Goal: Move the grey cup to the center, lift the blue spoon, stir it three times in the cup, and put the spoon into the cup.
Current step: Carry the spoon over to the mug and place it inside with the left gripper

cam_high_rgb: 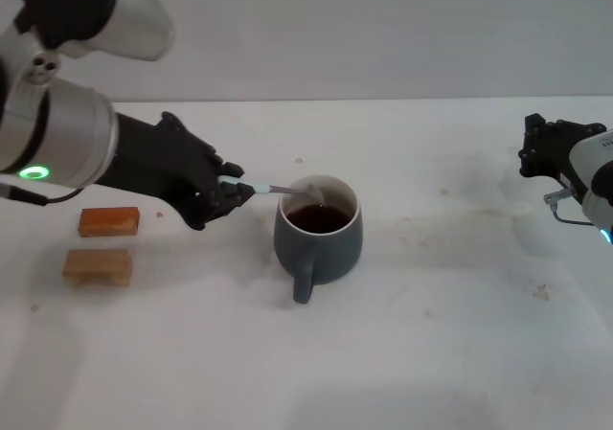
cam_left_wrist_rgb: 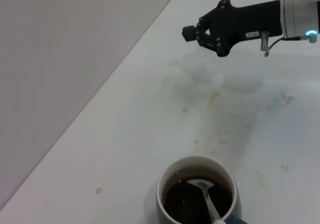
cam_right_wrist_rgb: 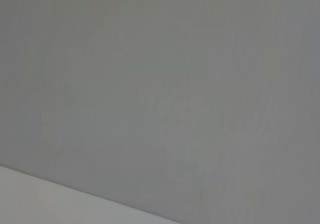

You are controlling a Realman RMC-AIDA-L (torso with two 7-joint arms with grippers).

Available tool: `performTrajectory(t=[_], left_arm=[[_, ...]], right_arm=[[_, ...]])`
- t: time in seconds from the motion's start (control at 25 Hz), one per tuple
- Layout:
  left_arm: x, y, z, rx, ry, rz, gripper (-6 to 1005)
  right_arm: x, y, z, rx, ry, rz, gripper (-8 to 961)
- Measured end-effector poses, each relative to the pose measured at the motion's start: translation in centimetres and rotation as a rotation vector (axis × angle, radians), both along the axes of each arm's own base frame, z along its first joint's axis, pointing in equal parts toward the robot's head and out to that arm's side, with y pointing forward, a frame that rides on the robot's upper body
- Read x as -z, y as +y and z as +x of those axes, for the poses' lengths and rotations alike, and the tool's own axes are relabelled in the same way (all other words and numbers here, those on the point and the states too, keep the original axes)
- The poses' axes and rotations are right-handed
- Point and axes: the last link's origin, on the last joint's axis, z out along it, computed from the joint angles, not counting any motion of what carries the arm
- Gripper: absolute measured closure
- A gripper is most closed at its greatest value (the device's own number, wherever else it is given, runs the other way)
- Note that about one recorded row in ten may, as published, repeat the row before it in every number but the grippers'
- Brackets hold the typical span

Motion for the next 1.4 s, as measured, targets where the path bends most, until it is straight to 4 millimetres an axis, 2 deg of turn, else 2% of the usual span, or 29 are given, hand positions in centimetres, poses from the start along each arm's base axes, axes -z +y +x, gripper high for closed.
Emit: performTrajectory(t=[0.24,0.64,1.04,1.4], left_arm=[[1.1,0.8,0.2,-0.002,0.018,-0.022,827],[3.8,2.8,-0.8,-0.034,0.05,-0.077,827],[5.7,3.4,-0.3,-0.013,0.078,-0.117,827],[6.4,4.7,-0.4,-0.014,0.082,-0.088,828]], right_arm=[[0.1,-0.2,0.1,-0.001,0.001,-0.003,952],[0.1,-0.3,0.1,-0.007,0.004,0.002,952],[0.0,-0.3,0.1,-0.007,0.002,0.003,952],[-0.1,-0.2,0.1,-0.01,0.002,0.005,952]])
